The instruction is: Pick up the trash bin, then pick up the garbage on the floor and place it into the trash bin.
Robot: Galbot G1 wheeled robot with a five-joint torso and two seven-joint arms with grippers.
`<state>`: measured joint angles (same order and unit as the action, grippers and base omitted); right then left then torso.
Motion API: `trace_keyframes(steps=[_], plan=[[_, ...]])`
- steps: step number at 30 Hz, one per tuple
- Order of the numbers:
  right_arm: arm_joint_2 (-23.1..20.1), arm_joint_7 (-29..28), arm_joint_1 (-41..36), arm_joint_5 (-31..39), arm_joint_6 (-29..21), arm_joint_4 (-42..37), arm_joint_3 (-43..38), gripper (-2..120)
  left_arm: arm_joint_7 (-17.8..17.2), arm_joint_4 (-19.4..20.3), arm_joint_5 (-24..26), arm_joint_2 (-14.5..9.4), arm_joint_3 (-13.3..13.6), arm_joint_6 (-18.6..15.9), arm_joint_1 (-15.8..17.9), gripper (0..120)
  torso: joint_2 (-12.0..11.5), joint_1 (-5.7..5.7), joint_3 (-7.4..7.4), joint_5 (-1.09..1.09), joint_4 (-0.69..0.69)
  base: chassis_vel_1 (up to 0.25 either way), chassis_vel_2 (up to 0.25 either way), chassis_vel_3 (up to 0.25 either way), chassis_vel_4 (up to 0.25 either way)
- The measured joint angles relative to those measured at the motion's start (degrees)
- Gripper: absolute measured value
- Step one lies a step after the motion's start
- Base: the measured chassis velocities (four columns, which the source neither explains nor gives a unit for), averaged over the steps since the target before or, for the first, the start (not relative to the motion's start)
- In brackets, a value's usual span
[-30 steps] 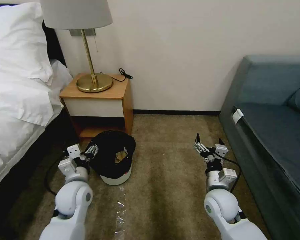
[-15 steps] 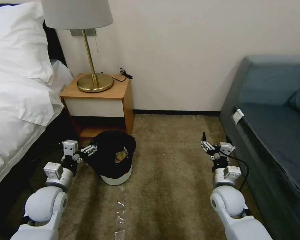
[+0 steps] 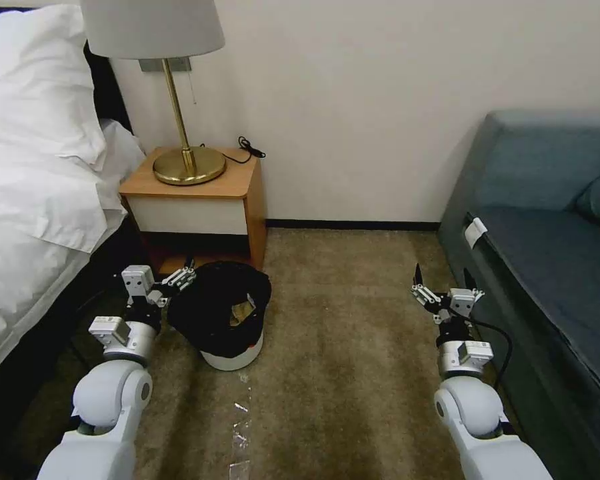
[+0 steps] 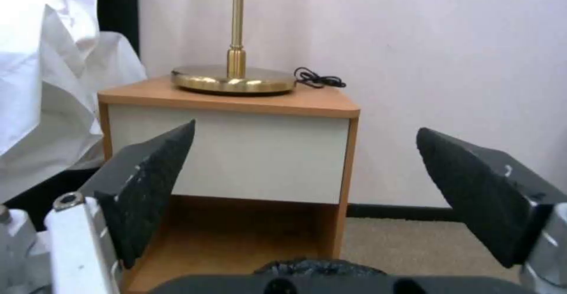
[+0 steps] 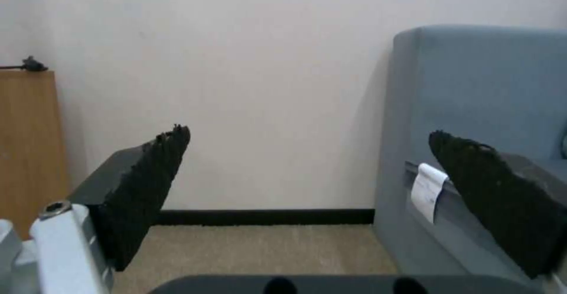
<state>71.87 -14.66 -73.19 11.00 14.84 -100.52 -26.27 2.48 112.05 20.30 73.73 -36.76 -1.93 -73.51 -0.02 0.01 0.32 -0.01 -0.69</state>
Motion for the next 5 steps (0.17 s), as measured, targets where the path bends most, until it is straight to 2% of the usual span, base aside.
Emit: trace_keyframes(steps=[5], plan=[[-0.2,0.2,0.0,-0.1,0.1,0.0,0.0,100,0.1,-0.2,-0.3,-0.4,-0.2,0.4,0.0,100,0.0,0.0,0.0,0.0,0.0,0.0,0.0,0.0,0.0]])
